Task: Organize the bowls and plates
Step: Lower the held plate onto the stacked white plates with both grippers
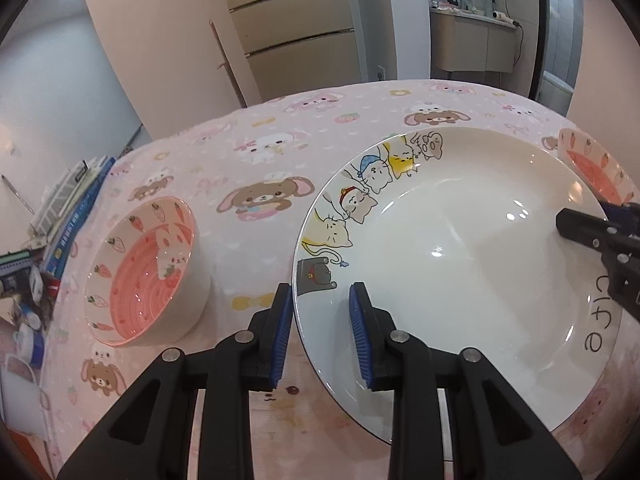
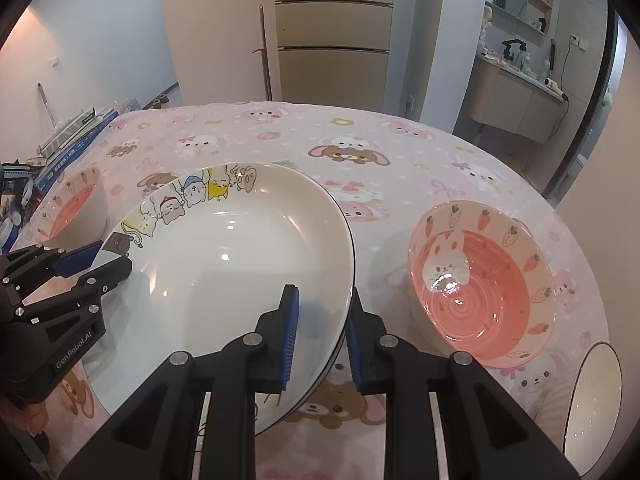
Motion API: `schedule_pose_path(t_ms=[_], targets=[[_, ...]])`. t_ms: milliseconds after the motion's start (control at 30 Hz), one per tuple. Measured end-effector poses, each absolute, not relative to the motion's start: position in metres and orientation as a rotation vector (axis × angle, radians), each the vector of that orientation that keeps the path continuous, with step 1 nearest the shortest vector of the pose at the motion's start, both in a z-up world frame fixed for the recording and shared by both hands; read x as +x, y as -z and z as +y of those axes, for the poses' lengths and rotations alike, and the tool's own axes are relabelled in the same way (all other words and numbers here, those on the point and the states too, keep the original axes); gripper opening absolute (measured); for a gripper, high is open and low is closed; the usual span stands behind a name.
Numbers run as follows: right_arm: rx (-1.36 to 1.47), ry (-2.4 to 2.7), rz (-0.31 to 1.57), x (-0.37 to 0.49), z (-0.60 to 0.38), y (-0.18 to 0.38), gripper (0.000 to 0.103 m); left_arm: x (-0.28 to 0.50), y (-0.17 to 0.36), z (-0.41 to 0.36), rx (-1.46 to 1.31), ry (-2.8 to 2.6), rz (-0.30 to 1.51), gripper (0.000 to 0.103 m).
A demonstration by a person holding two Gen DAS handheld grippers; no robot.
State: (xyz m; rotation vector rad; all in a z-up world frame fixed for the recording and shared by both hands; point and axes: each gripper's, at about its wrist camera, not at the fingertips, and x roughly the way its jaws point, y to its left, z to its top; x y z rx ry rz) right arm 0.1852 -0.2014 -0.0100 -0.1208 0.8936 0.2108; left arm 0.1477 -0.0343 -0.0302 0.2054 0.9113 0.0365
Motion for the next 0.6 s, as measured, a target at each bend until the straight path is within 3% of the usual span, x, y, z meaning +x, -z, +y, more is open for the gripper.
schedule_pose_path(t_ms=[400,600], targets=[[-0.125,-0.223,0.884,0.185,-0.210,0.011,0.024,0.144,0.029,-0.035,0.219,-0.046,0.884,0.026],[-0.081,-0.207,0.846,0.182,-0.219,0.002,0.024,0.133,0.006,-0.028,0.115,0.023,0.756,0.026]])
